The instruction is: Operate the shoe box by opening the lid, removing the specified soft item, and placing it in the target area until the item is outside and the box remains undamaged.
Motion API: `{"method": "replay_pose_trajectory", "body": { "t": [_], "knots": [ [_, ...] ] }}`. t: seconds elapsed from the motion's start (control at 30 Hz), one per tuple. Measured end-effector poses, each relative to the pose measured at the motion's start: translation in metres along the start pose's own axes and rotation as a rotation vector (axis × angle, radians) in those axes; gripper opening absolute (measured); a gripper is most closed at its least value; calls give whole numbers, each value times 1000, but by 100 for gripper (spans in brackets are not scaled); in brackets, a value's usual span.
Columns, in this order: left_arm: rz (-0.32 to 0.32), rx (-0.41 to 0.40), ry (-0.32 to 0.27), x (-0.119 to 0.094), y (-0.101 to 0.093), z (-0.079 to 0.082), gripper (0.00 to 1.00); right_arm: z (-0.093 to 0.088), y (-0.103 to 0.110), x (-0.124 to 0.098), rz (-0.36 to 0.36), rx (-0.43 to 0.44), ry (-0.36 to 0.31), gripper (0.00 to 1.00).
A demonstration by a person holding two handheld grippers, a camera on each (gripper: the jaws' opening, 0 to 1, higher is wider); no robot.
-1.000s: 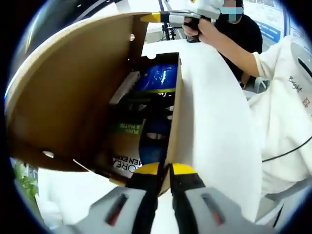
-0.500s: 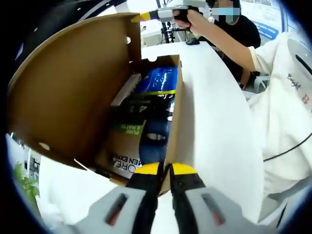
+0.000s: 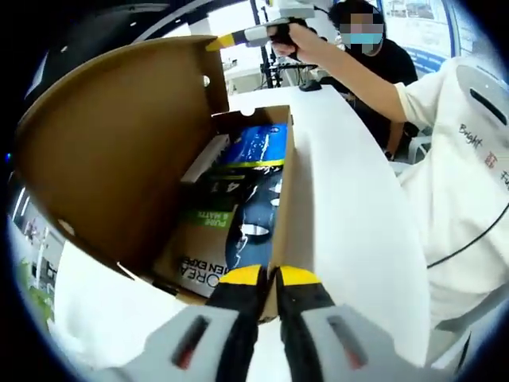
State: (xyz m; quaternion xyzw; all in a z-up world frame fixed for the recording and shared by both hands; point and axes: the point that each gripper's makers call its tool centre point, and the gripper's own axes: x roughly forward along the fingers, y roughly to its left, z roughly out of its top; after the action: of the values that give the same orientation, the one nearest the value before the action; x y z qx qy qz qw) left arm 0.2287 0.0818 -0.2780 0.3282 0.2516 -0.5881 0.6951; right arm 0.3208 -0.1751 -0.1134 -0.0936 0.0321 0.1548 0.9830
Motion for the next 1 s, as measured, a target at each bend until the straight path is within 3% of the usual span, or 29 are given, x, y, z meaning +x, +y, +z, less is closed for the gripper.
{"method": "replay_pose_trajectory", "body": {
  "t": [0.23, 0.5, 0.67, 1.0],
  "knots": [
    [9, 4, -9, 0, 0, 1, 6, 2, -4, 8, 11, -4, 23, 4],
    [7, 0, -45, -2, 1, 2, 6, 5, -9, 17, -32, -22, 4, 4],
    [12, -3, -54, -1, 1, 4, 6, 7, -12, 22, -59, -24, -32, 4],
    [22, -7, -87, -1, 2, 5, 7, 6, -17, 30, -68, 56, -111, 3]
  ]
}}
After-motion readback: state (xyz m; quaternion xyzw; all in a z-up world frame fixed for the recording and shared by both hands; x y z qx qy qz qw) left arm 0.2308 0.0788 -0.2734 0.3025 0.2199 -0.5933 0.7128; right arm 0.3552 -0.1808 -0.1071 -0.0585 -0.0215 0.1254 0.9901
